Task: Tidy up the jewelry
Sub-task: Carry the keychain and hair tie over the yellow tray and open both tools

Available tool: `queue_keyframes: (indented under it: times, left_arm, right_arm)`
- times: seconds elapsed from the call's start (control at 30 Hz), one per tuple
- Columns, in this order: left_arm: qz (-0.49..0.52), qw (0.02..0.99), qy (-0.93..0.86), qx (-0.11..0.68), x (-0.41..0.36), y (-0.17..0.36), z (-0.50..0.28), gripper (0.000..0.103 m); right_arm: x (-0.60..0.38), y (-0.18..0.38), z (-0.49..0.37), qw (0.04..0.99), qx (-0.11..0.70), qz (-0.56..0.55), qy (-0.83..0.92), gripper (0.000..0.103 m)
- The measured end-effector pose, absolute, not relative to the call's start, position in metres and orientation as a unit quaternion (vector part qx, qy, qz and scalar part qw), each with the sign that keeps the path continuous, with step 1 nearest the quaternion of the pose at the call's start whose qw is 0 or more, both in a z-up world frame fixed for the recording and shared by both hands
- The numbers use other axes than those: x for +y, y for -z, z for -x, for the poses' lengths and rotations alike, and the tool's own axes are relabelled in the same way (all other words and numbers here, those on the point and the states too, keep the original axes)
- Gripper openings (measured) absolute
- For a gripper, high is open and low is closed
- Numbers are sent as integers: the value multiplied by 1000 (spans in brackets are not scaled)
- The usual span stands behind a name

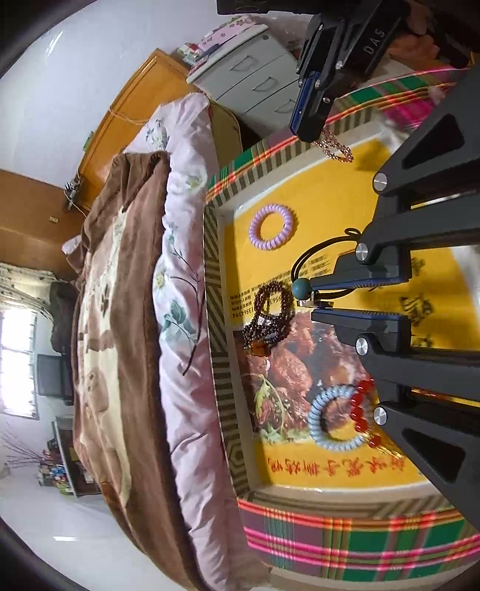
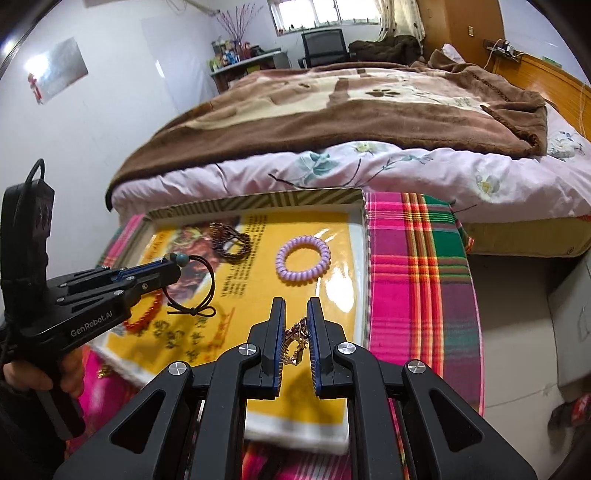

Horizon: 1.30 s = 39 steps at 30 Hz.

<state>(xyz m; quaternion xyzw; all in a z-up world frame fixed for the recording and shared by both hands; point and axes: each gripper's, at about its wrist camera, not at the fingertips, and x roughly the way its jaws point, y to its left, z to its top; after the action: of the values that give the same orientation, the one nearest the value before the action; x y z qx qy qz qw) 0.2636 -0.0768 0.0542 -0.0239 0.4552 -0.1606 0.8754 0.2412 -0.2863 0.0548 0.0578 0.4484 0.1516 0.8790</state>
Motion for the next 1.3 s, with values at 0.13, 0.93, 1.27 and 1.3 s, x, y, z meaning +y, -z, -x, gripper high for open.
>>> queue_keyframes:
  times: [0.13, 0.93, 1.27, 1.3]
  left_arm:
    - [26, 870, 158, 466, -78, -41, -278, 10]
    - [-1, 866, 130, 483, -79, -20, -285, 38]
    - [6, 872, 136, 469, -77, -37, -270, 57]
    - [5, 874, 138, 467, -77, -40, -267, 57]
  right_arm:
    - [-282, -45, -258, 874, 461, -44, -144, 12]
    - [-259, -24, -296, 857, 489, -19, -159, 12]
    - [-265, -44, -286, 867, 472, -26, -159, 15]
    - [-267, -47, -284, 868, 469, -28, -159, 15]
